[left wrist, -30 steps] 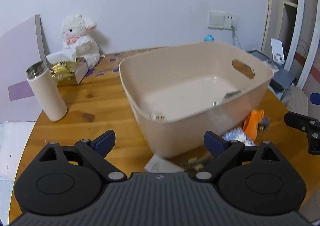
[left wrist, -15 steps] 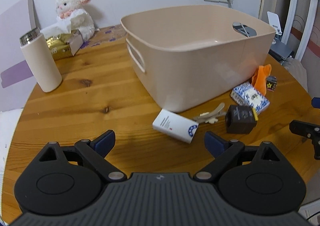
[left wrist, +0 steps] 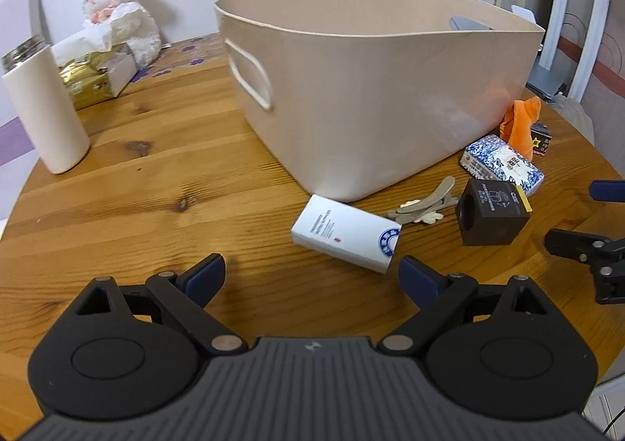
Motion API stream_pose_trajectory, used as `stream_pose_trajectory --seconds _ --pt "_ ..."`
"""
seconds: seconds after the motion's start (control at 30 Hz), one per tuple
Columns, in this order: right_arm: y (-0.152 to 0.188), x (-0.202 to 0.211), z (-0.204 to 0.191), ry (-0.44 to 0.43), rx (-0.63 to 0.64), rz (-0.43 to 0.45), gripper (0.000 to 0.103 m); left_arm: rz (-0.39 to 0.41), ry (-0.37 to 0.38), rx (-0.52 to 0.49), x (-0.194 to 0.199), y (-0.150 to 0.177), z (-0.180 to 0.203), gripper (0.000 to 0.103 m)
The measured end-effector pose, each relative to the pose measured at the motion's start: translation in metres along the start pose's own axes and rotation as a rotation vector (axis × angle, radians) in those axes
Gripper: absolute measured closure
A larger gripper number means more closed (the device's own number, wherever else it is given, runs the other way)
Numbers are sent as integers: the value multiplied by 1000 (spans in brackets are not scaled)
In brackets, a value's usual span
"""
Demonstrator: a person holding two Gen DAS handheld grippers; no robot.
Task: Organize objects
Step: 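Move the left tool to the white medicine box while the right tool approaches the blue-and-white box, then grasp the white box with the left tool while the right tool grasps the patterned box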
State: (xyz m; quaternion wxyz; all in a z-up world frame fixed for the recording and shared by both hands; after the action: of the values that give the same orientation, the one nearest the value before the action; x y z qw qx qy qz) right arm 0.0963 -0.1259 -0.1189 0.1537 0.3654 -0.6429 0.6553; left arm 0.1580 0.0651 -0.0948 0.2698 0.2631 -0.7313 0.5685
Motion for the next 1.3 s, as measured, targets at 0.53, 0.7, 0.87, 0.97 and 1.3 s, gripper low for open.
stream_pose_trajectory --seconds 0.53,0.7,0.87,0.97,1.3 --pt "-16 -32 0 -46 -20 45 14 45 35 25 -24 -11 4 3" --pt "-17 -35 -4 -61 -18 57 34 68 48 20 -24 -12 6 9" --pt "-17 -36 -11 -75 -2 53 52 98 108 -32 -13 -11 14 38" --pt "-17 -34 -16 -82 9 47 60 97 87 -19 -11 -9 16 38" --pt "-13 -8 -16 -82 13 53 61 89 82 -21 8 0 16 38"
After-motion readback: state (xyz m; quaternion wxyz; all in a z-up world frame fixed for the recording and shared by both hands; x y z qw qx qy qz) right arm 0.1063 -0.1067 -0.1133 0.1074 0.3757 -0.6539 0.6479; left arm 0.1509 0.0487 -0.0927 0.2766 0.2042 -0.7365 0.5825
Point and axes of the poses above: each gripper's, at about its wrist camera, not at the fingertips, and x roughly against the way its jaws point, z to its right, y to its underside, the point moved 6 cm from there along -x, roughly the way its jaws point, and after that the axes turned 13 degrees about -y, right-handed, at the moved point
